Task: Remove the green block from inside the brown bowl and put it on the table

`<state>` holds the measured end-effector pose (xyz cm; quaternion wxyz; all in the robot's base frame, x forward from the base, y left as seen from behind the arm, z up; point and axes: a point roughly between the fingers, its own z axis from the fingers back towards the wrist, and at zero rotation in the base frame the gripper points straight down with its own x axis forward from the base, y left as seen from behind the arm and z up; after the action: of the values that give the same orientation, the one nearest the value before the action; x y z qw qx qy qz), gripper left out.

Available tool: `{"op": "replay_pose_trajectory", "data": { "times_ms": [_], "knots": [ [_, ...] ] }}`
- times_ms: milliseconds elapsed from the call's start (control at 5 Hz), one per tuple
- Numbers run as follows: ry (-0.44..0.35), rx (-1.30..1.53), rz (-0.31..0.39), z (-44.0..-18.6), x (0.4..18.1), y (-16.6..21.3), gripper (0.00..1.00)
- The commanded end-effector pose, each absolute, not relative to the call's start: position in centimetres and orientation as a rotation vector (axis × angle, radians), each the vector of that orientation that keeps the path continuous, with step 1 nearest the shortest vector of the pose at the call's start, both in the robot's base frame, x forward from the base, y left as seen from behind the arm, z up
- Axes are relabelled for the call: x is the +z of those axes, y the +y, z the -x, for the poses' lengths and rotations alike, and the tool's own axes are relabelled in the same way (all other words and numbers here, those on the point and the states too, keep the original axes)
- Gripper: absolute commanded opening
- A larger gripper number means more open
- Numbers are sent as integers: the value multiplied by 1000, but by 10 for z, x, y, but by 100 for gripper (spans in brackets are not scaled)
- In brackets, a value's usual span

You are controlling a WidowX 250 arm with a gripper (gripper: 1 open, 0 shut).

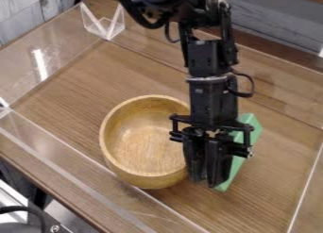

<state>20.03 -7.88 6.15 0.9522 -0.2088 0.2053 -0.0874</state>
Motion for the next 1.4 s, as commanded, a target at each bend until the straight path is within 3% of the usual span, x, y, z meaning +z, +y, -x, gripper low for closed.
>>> {"op": "replay_pose_trajectory", "data": {
  "times_ms": [0,1200],
  "knots": [
    [376,-191,442,-208,72,-78,0],
    [400,-191,491,-204,88,-76,0]
  ]
}}
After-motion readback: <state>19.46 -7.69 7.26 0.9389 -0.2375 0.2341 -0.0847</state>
